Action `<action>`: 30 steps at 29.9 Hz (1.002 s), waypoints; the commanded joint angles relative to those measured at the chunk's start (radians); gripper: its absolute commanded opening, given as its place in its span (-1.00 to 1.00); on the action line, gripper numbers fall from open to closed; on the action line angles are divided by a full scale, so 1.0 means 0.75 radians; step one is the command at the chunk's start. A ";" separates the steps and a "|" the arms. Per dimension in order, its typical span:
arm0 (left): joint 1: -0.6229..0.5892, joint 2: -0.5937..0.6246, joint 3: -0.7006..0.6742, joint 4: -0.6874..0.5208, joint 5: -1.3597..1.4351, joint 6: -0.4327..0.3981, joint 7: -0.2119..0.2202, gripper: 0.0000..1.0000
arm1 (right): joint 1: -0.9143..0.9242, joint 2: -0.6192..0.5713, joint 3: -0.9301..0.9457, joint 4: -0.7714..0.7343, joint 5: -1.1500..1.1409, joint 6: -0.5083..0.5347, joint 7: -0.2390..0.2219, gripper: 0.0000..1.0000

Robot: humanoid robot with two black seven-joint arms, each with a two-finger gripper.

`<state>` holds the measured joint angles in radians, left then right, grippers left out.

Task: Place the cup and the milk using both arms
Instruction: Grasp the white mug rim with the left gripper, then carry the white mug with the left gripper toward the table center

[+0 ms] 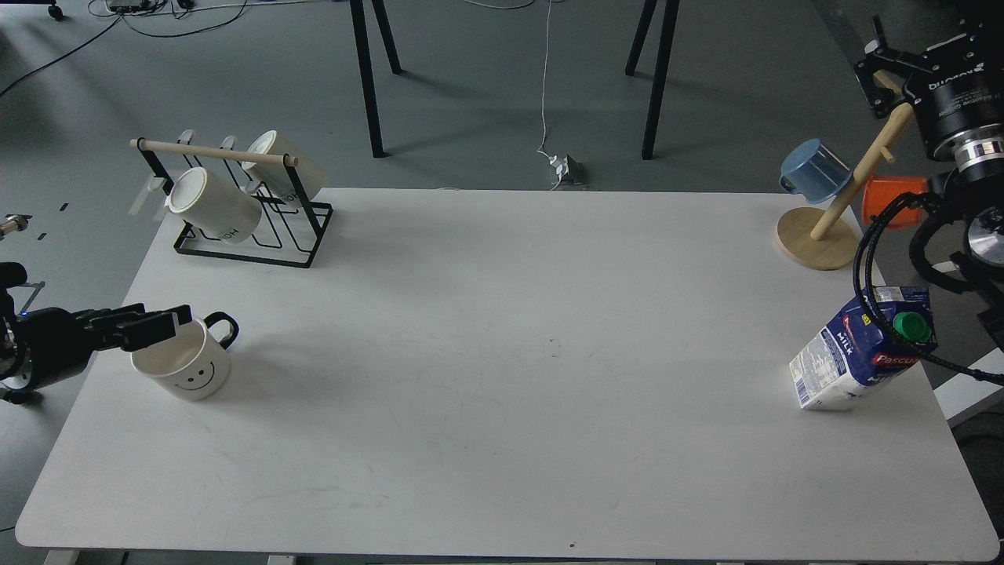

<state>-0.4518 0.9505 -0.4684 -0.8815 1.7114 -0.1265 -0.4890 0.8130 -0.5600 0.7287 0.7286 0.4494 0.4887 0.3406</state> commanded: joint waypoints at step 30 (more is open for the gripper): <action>-0.052 -0.167 0.117 0.304 0.038 0.085 0.000 -0.68 | 0.000 0.000 -0.004 -0.004 -0.008 0.000 -0.002 1.00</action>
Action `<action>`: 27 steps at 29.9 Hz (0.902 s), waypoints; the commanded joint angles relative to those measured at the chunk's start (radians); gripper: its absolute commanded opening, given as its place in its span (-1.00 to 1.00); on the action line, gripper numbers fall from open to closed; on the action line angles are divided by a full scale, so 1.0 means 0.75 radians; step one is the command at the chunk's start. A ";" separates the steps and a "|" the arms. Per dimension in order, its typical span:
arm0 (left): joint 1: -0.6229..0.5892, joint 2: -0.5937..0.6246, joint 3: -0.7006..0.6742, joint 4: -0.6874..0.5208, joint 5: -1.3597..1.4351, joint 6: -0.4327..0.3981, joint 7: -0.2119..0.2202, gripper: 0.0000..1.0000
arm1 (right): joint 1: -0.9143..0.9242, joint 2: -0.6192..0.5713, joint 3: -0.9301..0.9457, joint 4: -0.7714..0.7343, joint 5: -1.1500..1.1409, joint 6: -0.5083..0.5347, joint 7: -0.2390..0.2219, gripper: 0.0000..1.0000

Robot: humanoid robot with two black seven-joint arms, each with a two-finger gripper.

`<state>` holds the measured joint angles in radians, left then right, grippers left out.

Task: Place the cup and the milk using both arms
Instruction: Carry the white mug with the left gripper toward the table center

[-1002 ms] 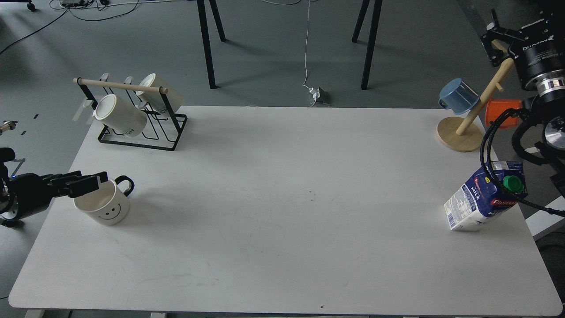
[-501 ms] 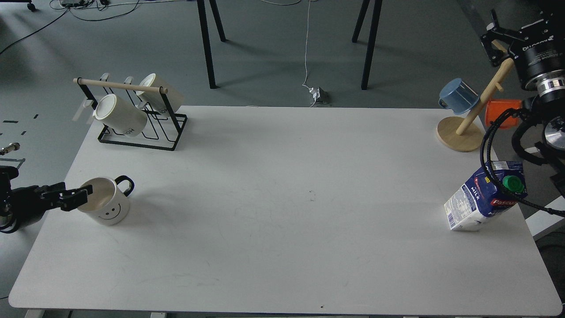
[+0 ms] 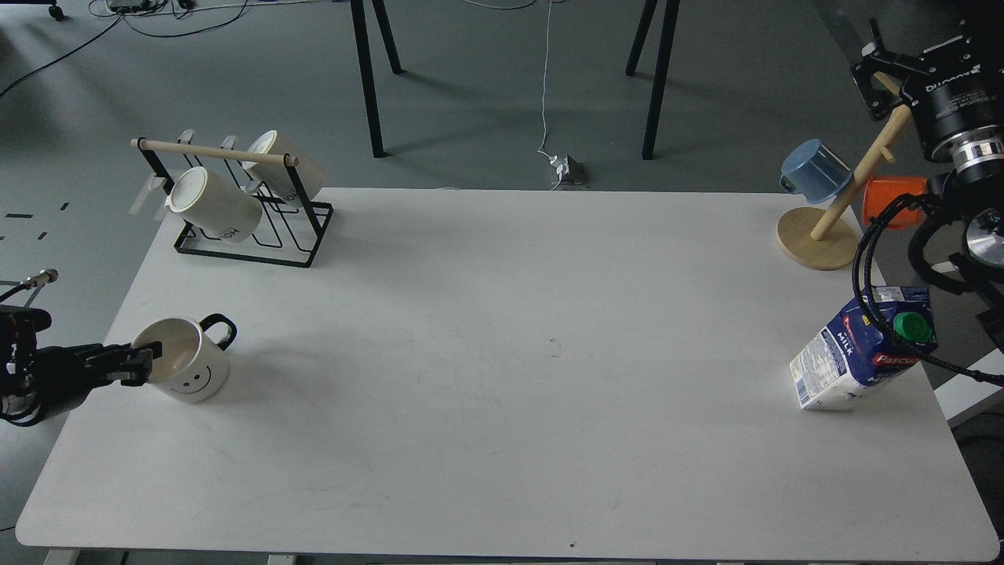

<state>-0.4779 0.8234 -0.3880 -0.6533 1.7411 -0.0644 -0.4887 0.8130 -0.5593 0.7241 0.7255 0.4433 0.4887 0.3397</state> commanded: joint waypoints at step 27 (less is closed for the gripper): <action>-0.445 -0.199 0.049 -0.722 0.470 -0.396 0.000 -0.92 | -0.022 -0.074 0.008 0.004 0.002 0.000 -0.003 1.00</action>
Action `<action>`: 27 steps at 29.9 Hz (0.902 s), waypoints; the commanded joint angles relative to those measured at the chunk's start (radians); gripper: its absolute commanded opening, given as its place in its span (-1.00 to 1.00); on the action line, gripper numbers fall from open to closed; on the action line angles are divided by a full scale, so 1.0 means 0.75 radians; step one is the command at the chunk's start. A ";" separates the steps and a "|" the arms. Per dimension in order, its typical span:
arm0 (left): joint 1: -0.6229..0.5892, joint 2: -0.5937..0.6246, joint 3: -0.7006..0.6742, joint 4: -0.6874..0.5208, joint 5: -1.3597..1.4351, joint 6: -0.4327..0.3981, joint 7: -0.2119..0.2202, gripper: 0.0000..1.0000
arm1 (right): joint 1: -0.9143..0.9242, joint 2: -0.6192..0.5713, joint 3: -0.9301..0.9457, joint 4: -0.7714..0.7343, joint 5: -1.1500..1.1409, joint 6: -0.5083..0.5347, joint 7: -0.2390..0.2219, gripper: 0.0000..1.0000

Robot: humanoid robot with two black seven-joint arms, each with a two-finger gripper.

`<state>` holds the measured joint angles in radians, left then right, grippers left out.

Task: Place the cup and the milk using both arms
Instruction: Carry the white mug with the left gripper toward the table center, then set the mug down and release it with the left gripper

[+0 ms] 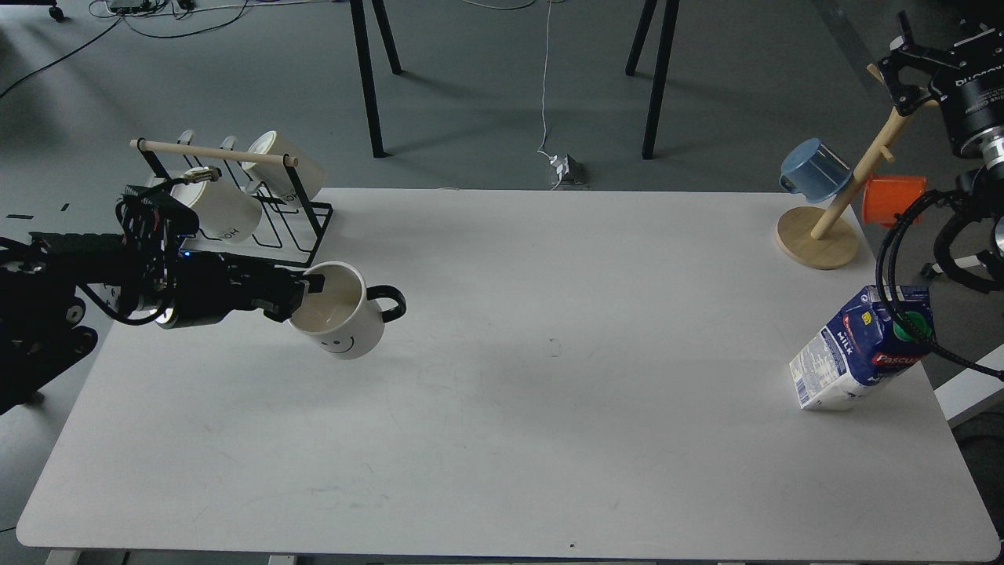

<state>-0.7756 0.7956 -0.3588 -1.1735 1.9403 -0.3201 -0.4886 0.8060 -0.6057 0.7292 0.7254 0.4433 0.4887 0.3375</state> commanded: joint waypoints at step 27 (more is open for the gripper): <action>-0.132 -0.918 0.014 0.395 0.322 -0.219 0.118 -0.80 | -0.032 -0.076 0.020 0.006 0.002 0.000 0.000 1.00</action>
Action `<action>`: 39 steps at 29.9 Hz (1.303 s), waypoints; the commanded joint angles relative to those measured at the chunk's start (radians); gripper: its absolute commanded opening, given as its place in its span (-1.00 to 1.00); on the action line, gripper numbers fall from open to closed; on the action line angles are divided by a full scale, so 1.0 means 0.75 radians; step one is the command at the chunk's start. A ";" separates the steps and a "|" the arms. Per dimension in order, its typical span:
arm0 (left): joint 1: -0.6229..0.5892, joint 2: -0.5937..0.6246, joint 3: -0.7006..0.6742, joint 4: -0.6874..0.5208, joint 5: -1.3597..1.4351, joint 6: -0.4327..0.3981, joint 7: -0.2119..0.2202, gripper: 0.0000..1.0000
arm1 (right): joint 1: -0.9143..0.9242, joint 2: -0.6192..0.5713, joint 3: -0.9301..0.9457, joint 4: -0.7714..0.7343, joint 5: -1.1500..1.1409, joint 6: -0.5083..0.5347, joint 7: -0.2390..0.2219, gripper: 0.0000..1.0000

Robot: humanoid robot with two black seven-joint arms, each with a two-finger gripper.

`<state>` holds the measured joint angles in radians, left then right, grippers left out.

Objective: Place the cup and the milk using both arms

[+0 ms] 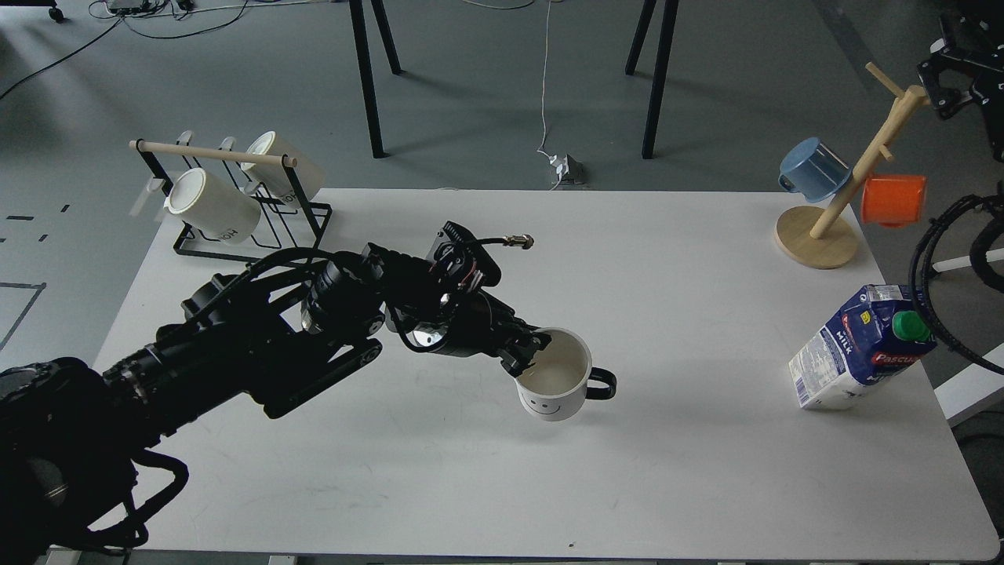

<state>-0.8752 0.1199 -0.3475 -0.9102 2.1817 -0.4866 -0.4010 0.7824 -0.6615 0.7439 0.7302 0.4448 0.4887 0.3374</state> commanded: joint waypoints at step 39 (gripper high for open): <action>-0.015 0.321 -0.596 -0.079 -1.401 0.088 -0.007 1.00 | -0.118 -0.222 0.002 0.161 0.016 0.000 -0.004 1.00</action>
<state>-0.8872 0.3233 -0.7418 -0.9847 1.3515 -0.4497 -0.4074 0.7263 -0.7772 0.7446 0.8008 0.4558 0.4887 0.3333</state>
